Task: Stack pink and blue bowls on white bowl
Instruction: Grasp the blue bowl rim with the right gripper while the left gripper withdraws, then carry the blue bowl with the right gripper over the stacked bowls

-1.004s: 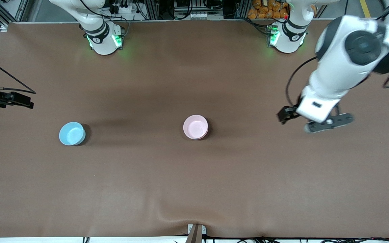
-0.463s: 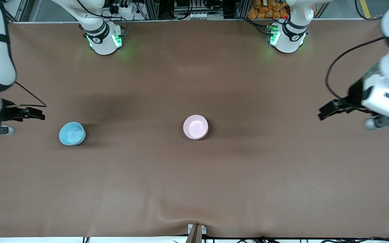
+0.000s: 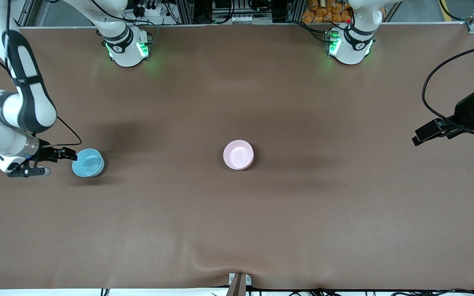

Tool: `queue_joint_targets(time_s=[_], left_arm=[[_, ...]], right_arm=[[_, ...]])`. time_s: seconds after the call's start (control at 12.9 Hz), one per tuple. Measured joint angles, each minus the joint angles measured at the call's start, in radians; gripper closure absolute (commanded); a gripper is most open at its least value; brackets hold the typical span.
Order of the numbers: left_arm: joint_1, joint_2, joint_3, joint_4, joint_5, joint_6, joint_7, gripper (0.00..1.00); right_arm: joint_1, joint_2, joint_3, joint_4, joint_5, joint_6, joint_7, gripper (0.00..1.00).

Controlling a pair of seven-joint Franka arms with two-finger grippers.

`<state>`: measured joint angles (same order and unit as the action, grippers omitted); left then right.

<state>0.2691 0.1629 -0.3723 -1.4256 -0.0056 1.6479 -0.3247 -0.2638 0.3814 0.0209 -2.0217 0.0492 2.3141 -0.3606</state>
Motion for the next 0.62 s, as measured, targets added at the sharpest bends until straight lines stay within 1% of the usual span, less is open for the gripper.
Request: queue_joint_targets(time_s=[0.08,0.23,0.31,0.39,0.54,0.62], left_arm=[[0.005,-0.006,0.000,0.001,0.000,-0.003,0.001,0.00],[0.027,-0.015,0.001,0.001,0.001,-0.023,0.011,0.00],[0.045,-0.018,0.001,0.001,0.001,-0.032,0.023,0.00],[0.067,-0.021,0.001,0.001,0.001,-0.039,0.045,0.00],[0.099,-0.030,0.002,0.001,0.001,-0.047,0.078,0.00],[0.102,-0.036,0.002,0.001,0.001,-0.051,0.081,0.00]], right_arm=[[-0.010,0.024,0.000,0.001,0.030,0.016,-0.037,0.34],[-0.026,0.050,-0.001,0.001,0.073,0.034,-0.069,0.45],[-0.029,0.060,-0.001,0.001,0.082,0.048,-0.074,0.53],[-0.029,0.070,-0.001,0.001,0.086,0.061,-0.077,0.65],[-0.029,0.088,0.000,0.002,0.087,0.076,-0.077,0.98],[-0.029,0.092,0.001,0.002,0.087,0.077,-0.077,1.00]])
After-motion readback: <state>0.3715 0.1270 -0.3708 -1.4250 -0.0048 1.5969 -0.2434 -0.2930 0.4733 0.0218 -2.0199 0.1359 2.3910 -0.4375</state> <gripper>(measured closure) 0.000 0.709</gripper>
